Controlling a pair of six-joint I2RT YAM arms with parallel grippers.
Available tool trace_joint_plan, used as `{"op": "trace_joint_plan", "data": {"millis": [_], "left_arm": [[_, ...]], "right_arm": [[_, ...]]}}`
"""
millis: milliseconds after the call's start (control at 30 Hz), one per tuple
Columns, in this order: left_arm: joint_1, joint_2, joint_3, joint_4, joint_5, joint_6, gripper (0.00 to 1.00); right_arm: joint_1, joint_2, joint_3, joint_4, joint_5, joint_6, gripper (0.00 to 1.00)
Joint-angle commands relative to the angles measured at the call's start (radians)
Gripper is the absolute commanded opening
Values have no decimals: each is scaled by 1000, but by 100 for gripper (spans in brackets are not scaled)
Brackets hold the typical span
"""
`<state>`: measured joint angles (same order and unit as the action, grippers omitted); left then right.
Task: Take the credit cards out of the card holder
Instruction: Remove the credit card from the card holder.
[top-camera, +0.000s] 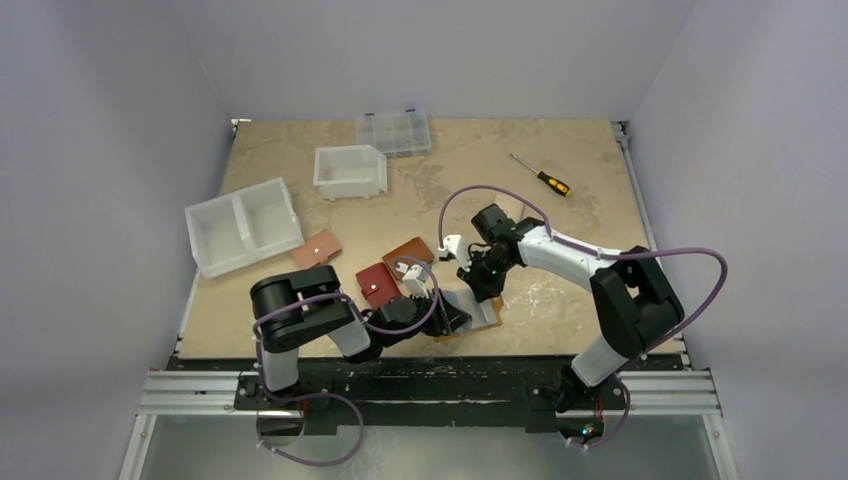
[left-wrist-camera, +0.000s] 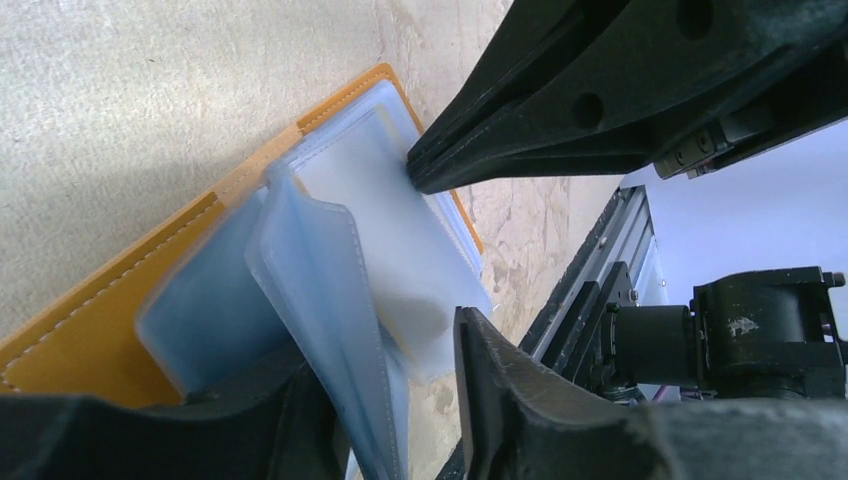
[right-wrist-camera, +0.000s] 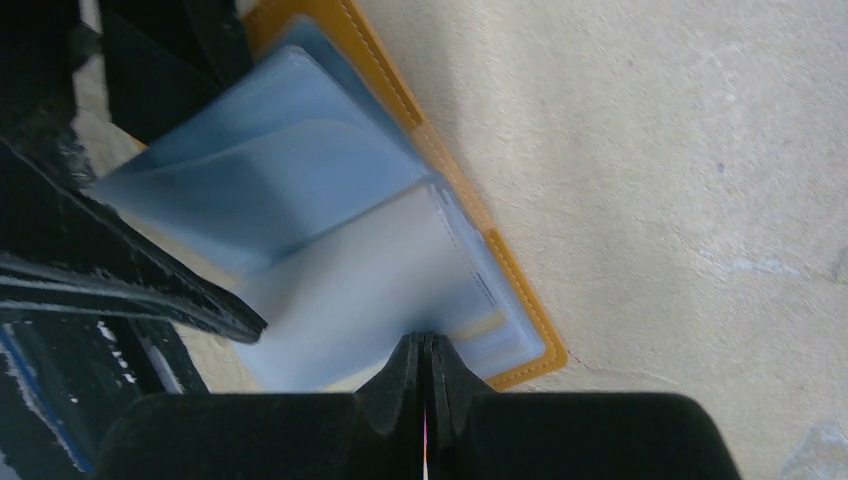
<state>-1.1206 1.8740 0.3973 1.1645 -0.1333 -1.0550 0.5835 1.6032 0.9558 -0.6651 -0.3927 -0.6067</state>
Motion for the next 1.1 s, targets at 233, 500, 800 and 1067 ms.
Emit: {"op": "trace_joint_plan", "data": {"millis": [233, 500, 800, 1067], "left_arm": [[-18, -17, 19, -176, -28, 69, 49], [-19, -21, 43, -251, -58, 47, 37], [-12, -60, -14, -248, -95, 0, 20], [-8, -88, -9, -312, -105, -32, 28]], "right_arm": [[22, 30, 47, -33, -220, -1, 1], [22, 49, 73, -52, -292, 1, 2], [-30, -23, 39, 7, -213, 51, 7], [-30, 37, 17, 31, -75, 53, 8]]}}
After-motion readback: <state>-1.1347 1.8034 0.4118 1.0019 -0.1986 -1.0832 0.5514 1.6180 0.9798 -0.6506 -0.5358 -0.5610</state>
